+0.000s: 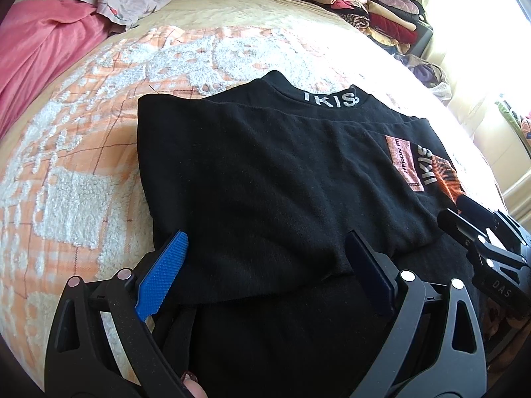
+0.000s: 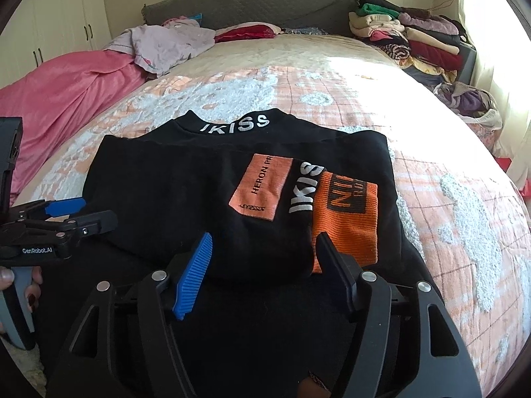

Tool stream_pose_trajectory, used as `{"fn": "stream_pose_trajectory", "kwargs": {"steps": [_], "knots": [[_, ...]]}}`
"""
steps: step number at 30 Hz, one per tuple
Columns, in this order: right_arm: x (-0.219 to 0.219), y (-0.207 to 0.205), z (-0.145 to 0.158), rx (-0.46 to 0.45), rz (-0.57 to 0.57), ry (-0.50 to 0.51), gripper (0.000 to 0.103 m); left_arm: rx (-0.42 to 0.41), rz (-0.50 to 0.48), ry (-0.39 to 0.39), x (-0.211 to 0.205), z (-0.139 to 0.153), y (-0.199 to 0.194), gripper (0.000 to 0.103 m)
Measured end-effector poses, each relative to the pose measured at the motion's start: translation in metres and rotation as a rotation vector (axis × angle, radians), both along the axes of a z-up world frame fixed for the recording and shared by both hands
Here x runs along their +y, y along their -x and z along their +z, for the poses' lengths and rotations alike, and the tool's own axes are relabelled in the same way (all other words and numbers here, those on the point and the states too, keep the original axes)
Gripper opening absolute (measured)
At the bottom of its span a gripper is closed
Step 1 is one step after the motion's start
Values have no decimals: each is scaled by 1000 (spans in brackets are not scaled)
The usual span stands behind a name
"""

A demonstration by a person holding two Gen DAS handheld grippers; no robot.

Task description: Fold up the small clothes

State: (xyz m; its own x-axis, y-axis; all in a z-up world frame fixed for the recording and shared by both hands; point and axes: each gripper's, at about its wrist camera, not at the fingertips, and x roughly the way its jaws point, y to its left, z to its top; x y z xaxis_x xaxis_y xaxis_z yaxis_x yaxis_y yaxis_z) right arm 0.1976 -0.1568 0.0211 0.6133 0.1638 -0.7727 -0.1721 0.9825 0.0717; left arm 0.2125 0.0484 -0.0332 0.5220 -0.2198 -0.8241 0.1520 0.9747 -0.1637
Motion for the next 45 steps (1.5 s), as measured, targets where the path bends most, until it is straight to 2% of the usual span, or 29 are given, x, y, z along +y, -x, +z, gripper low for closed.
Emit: {"fn": "stream_pose_trajectory", "kwargs": {"steps": [3,6,10,17,22,34,45], "knots": [[-4,4,0,-2,-15,-13,67,-3,1,2,0,1,1,89],[-6,9,2,-9,-29,-21,76,-6,0,2,1,2,2,89],[-8,17,8,-46,-54,-27,80,-14,-3,3,0,7,5,89],[-13,28,24,-95,-81,-42,93,-56,3,11,4,21,15,89],[-15,34,33,-108,-99,-48,96,-88,16,19,7,30,22,93],[-22,54,46,-126,-122,-47,98,-148,106,59,24,43,34,93],[-37,73,52,-142,-146,-83,98,-194,115,-32,26,41,66,93]]}}
